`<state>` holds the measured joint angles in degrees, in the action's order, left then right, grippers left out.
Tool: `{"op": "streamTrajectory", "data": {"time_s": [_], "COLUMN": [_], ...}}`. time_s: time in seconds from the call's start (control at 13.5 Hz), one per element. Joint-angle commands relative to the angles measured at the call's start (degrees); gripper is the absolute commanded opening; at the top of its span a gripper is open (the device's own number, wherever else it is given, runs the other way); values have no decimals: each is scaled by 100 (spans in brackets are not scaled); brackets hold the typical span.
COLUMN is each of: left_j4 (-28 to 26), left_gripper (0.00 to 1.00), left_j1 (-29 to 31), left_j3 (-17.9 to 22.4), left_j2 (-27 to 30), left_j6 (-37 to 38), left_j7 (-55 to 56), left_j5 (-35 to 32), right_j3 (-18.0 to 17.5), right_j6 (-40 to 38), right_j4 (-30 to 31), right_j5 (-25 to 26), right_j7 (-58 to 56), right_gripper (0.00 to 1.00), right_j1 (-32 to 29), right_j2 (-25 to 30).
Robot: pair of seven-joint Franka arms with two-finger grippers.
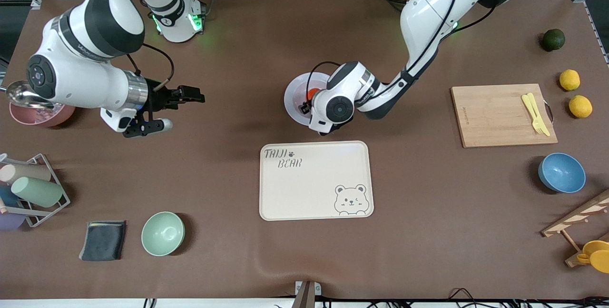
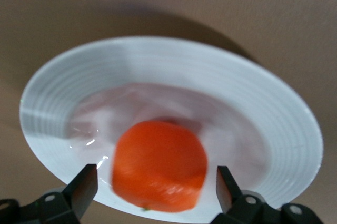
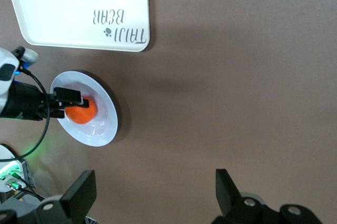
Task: Place orange and plate with both arms
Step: 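Carry the orange to the white plate while the right gripper advances, then raise the left gripper back toward the cutting board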
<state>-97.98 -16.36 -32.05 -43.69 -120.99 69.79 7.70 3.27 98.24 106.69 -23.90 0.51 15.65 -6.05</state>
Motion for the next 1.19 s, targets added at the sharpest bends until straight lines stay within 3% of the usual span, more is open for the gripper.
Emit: {"op": "streamTrajectory", "data": {"time_s": [0.0,0.22,0.45,0.59,1.04,1.11], "left_j4": [191,410,1121,1342,1352,1343], "left_gripper": [100,100,100,100,100,100], "left_j1": [97,649,1124,1275,2056,2075], "left_j3": [50,120,120,129,120,346], "left_j2": [648,1677,2179,2486,3269,3453], "left_j6": [522,1075,2076,2272,2712,2712], "left_j7": [88,27,-254,-613,-2624,-3220], "left_j5": [-276,-559,-899,-1339,-1500,-1508], "right_j3": [-2,-2,-2,-2,-2,-2], "right_j6": [73,90,108,125,161,161], "right_j4": [89,97,97,97,97,97], "right_j5": [-123,-123,-123,-123,-123,-123], "right_j7": [29,29,29,29,29,29], "right_gripper": [100,100,100,100,100,100], "right_j1": [-9,0,9,17,26,26], "right_j2": [51,33,16,16,7,7]}}
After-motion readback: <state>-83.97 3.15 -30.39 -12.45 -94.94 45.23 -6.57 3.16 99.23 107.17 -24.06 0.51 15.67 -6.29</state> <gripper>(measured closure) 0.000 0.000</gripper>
